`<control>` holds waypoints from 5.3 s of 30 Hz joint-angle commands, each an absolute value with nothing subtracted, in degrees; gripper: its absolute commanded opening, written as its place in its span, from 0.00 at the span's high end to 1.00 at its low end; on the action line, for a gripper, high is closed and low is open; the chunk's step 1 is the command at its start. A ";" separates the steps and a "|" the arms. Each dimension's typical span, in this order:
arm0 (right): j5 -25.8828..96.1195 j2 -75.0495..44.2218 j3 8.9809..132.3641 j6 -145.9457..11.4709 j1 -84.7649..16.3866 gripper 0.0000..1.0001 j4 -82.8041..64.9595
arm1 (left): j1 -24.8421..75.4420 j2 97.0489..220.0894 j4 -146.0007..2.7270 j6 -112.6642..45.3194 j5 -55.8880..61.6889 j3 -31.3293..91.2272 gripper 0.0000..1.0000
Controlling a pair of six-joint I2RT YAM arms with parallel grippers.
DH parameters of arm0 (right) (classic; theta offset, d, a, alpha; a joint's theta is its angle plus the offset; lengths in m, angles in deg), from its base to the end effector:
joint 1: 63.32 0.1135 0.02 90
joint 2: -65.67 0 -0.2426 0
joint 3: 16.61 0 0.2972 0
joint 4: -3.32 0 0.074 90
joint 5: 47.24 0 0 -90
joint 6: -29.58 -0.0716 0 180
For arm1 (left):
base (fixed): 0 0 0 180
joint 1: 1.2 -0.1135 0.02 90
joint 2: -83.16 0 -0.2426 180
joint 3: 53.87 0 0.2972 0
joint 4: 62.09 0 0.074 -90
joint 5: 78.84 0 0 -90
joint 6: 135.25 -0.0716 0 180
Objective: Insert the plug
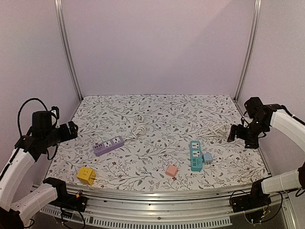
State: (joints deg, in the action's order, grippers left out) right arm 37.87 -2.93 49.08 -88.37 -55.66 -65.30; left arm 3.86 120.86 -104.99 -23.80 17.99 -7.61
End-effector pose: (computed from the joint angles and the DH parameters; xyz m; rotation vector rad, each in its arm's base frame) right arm 0.2711 0.0426 0.1864 0.4824 2.8084 0.2575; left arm 0.2416 -0.0128 0.2242 -0.3765 2.1355 -0.1365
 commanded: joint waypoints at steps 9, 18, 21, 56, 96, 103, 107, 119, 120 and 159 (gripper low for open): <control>38.56 -11.20 50.63 -93.95 -38.19 0.01 -65.66 | 4.01 120.22 -107.01 -22.10 16.13 -5.96 0.00; 35.52 -19.23 54.92 -89.88 -35.36 0.08 -64.74 | 3.60 122.15 -107.38 -21.60 16.10 -5.24 0.00; 35.55 -21.55 55.24 -89.66 -34.32 0.11 -63.62 | 3.22 122.22 -107.56 -21.43 16.14 -5.04 0.00; 39.21 -31.59 51.34 -89.12 -29.98 0.39 -55.41 | 1.17 122.96 -108.55 -19.75 16.26 -4.46 0.00; 47.93 -21.99 38.31 -91.82 -27.62 0.47 -41.29 | 1.00 123.89 -108.55 -19.53 15.31 -4.14 0.00; 49.00 -21.44 38.38 -91.66 -27.35 0.60 -41.65 | 0.83 123.71 -108.70 -19.82 15.12 -4.00 0.01; 50.02 -21.04 39.76 -90.70 -27.36 0.72 -43.99 | 0.69 122.65 -109.99 -20.37 15.49 -2.66 0.00; 50.60 -11.32 55.71 -85.77 -27.37 0.89 -57.83 | 0.48 135.63 -126.89 -23.33 19.18 19.86 0.01; 50.07 -10.99 57.21 -85.26 -27.37 0.92 -58.30 | 0.47 135.82 -126.78 -22.30 18.40 19.85 0.01; 30.49 -3.26 64.40 -55.26 -11.29 1.00 -40.01 | 47.94 177.56 -122.97 -6.73 -20.52 60.25 0.09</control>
